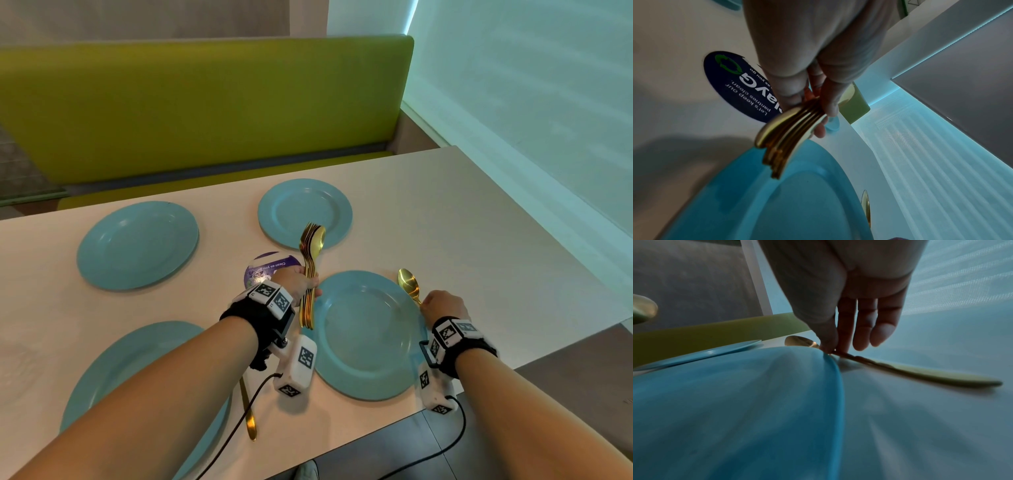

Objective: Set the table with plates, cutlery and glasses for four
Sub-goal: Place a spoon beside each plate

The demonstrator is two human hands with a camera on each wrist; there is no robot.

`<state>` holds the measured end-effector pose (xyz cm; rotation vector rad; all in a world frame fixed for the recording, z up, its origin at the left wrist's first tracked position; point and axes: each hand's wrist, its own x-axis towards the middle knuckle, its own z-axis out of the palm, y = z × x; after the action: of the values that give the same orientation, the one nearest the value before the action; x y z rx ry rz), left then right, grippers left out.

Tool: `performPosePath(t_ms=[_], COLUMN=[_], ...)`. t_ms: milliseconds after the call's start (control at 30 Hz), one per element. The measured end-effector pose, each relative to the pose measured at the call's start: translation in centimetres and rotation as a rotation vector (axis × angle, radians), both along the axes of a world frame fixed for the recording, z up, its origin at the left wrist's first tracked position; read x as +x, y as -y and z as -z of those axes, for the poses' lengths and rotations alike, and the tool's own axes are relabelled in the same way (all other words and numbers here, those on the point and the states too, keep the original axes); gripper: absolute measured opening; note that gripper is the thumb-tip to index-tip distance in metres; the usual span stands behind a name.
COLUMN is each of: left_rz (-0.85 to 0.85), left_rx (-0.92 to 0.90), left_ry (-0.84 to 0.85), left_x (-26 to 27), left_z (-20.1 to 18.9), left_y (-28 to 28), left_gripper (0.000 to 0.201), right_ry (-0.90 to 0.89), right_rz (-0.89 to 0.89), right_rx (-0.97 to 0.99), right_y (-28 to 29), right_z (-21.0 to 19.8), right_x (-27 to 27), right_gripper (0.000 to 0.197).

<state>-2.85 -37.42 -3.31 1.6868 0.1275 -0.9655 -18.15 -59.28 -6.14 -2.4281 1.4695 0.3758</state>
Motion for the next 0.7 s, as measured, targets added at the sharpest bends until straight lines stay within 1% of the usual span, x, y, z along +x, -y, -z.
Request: performPosePath(t_ms=[67,133,233,367,467,533,567,633,700], left_rz=[-0.001,0.001,-0.003,0.005,0.006,0.006,0.01,0.02,0.042], left_rx=[-0.003,-0.007,-0.008,-0.001,-0.003,-0.016,-0.021,-0.033,-0.048], left_ry=[-0.001,-0.007,-0.012,-0.028,-0.038,-0.045,-0.047,-0.046,-0.036], left_x=[-0.1,-0.3,-0.4,-0.4,-0.6,-0.9,-1.0,-1.4,-1.8], left_z=[0.0,0.0,0.0,0.2,0.2,0.2,0.2,0.2,-0.1], left_y=[0.0,-0.1,-0.2,-0.6,-1.1,-1.4,-1.5,-1.8,-2.3], left_gripper=[0.011,0.004,0.014,0.015,0.015,0.016,0.016,0.016,0.016], right_ry=[0.019,0.033,0.025,0.027,0.088,0.162,0.212,0.303,0.337], right_rz=[0.005,0.001,-0.012,-0.022,-0.037,-0.101,-0.157,-0.265,-0.33], right_rx=[0.006,0.006,-0.002,-0.014,-0.023,-0.007,0.018,0.13,0.267], right_y=[0.0,0.0,0.0,-0.5,-1.6,-3.2,-4.4,-7.5,-10.9], right_z=[0.0,0.1,0.0,-0.7,-1.8,-2.8,-3.2,-4.1,-4.7], right_x=[0.0,0.0,-0.1,0.0,0.8,1.8,2.3,3.3,4.1], right_gripper=[0.025,0.025,0.025,0.023,0.028,0.027,0.025,0.023,0.028])
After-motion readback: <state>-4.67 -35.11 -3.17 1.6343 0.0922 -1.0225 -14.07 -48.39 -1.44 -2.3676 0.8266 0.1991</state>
